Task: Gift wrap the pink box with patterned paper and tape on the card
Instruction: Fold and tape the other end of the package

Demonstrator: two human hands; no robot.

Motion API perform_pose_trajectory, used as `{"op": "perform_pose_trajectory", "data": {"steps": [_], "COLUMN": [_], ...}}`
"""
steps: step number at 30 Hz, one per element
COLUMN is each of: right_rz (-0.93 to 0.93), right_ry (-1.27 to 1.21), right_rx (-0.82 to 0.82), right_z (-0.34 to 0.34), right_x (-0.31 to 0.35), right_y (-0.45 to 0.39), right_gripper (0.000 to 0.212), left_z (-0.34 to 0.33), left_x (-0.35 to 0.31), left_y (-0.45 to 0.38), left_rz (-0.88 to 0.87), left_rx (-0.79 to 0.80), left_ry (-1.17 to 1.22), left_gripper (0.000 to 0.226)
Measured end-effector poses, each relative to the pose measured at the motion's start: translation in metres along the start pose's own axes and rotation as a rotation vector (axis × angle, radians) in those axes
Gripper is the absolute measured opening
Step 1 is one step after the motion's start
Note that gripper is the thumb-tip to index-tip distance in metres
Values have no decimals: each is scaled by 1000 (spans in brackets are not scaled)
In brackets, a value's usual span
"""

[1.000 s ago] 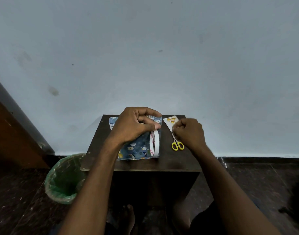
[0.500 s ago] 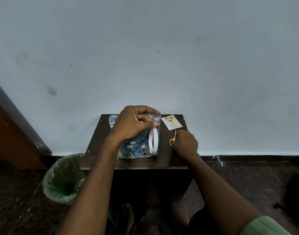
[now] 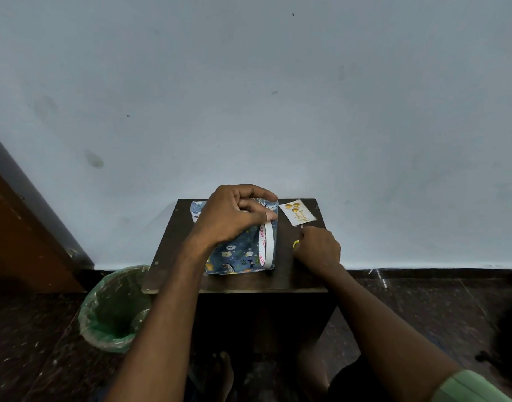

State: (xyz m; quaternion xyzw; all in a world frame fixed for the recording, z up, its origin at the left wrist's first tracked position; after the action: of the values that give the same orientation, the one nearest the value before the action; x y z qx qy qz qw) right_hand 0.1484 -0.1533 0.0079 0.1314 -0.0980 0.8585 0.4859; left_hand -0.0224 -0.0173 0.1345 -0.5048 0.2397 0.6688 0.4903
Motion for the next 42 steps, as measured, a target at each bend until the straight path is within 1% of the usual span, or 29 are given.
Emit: {"op": "perform_pose_trajectory", "data": {"steps": [5, 8, 11, 15, 18, 21, 22, 24, 26, 28, 31, 34, 38, 40, 42], "right_rz": [-18, -21, -14, 13, 6, -20, -29, -37, 30, 156, 280, 308, 338, 364, 375], "right_ry": [14, 34, 67, 89, 38, -132, -249, -584, -852, -950, -888, -741, -681, -660, -649], "right_rx": [-55, -19, 18, 10, 1, -37, -40, 0, 64, 166, 296, 363, 476, 501, 471], "right_z": [4, 5, 4, 3, 7, 17, 22, 36, 56, 78, 108, 130, 148, 155, 159], "right_x": [-12, -15, -13, -11, -14, -18, -20, -21, -15, -6, -3, -6, -4, 1, 6], "right_y": [-4, -5, -4, 0, -1, -8, -10, -9, -3, 5, 15, 24, 39, 45, 48], "right_gripper": [27, 31, 30, 30, 36, 32, 30, 31, 34, 32, 31, 32, 35, 36, 36], "left_z": [0, 0, 0, 0, 0, 0, 0, 1, 1, 2, 2, 2, 4, 5, 6], "left_x": [2, 3, 3, 2, 1, 1, 1, 1, 1, 2, 1, 2, 3, 3, 3], "left_y": [-1, -2, -3, -2, -2, -2, -3, -3, -3, -3, -3, -3, -2, -2, -1], "left_rz": [0, -6, -9, -17, -22, -23, -25, -30, -38, -49, -69, -78, -96, -99, -101], "left_rx": [0, -5, -8, -8, -6, -7, -7, -3, 7, 11, 10, 13, 42, 61, 80], "left_ry": [-3, -11, -14, -19, -16, -17, -19, -30, -49, -57, -57, -42, -31, -42, -43], "left_gripper": [27, 27, 28, 27, 28, 27, 27, 27, 28, 28, 28, 29, 33, 36, 39]}}
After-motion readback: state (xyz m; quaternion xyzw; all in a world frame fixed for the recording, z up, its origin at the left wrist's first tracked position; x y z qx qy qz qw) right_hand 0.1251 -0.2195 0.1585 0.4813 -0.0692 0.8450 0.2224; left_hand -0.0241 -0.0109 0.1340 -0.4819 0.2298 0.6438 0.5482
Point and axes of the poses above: each hand's wrist, its own y-axis away from the middle knuckle, its own z-axis out of the back of the hand, x = y × z, the point moved 4 cm from there along -y, towards the middle knuckle, and after that the axes turned 1 degree about x, right-handed, at the moved point
